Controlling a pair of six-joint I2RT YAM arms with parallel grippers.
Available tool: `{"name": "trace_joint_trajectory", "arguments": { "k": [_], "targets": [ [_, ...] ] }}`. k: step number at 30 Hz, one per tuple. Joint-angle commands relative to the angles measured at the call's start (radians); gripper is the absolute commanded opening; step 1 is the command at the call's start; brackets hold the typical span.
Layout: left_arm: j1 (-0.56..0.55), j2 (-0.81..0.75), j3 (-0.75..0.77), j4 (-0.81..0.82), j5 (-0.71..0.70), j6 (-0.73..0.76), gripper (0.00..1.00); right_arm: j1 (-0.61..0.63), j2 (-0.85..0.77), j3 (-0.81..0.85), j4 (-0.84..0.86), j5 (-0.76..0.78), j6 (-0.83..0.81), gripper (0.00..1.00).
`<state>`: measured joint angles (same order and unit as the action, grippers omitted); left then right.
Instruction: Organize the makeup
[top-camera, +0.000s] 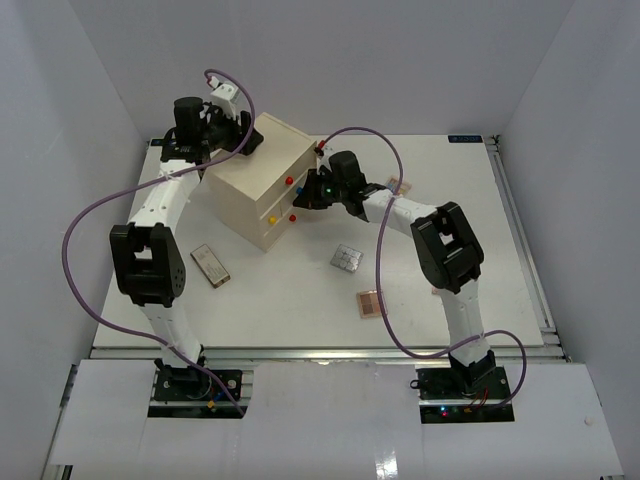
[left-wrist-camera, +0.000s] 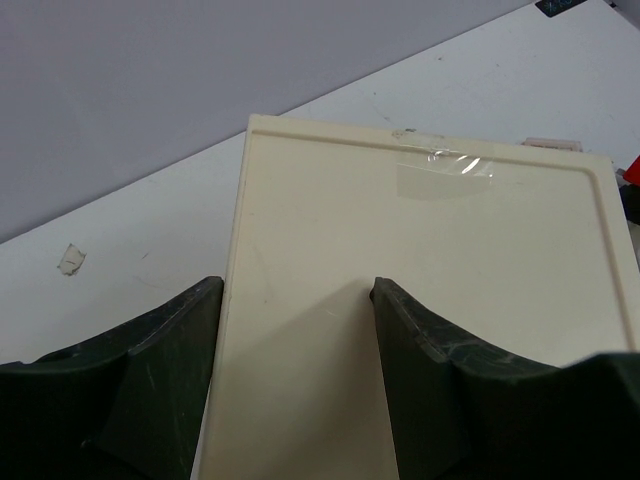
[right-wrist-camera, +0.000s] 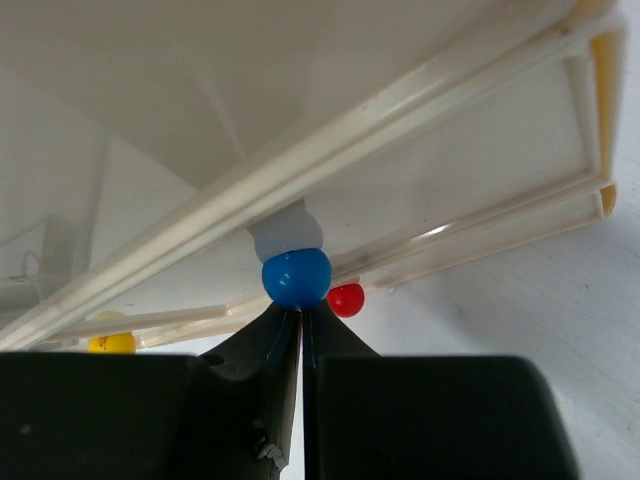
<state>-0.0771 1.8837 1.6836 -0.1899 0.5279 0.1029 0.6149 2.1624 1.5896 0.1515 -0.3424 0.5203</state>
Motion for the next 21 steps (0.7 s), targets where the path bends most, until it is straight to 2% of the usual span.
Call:
{"name": "trace_joint_trajectory", "arguments": {
  "k": [1, 4, 9, 11, 12, 14, 15, 17, 21],
  "targets": [
    [-0.076, 0.032, -0.053, -0.210, 0.034, -0.036, 0.73, -0.014, -0.059, -0.062, 0.136, 0.038, -0.050, 0.08],
    [-0.044, 0.026, -0.021, -0.182, -0.024, -0.115, 0.78, -0.036, -0.172, -0.163, 0.157, 0.048, -0.124, 0.11],
    [0.025, 0.027, 0.118, -0.164, -0.156, -0.228, 0.88, -0.076, -0.335, -0.328, 0.166, -0.030, -0.285, 0.29],
    [0.047, 0.036, 0.180, -0.165, -0.192, -0.247, 0.91, -0.099, -0.387, -0.375, 0.151, -0.138, -0.364, 0.41],
    [0.056, 0.040, 0.209, -0.167, -0.204, -0.250, 0.93, -0.111, -0.406, -0.390, 0.148, -0.194, -0.380, 0.43],
    [0.069, 0.058, 0.301, -0.171, -0.225, -0.269, 0.94, -0.138, -0.443, -0.412, 0.112, -0.352, -0.443, 0.58],
    [0.071, 0.062, 0.344, -0.173, -0.235, -0.272, 0.95, -0.146, -0.458, -0.419, 0.102, -0.412, -0.465, 0.61],
    [0.076, 0.048, 0.365, -0.160, -0.253, -0.286, 0.96, -0.152, -0.480, -0.432, 0.049, -0.474, -0.522, 0.72],
    [0.076, -0.075, 0.291, -0.098, -0.292, -0.313, 0.96, -0.150, -0.509, -0.497, 0.039, -0.532, -0.584, 0.76]
  ]
}}
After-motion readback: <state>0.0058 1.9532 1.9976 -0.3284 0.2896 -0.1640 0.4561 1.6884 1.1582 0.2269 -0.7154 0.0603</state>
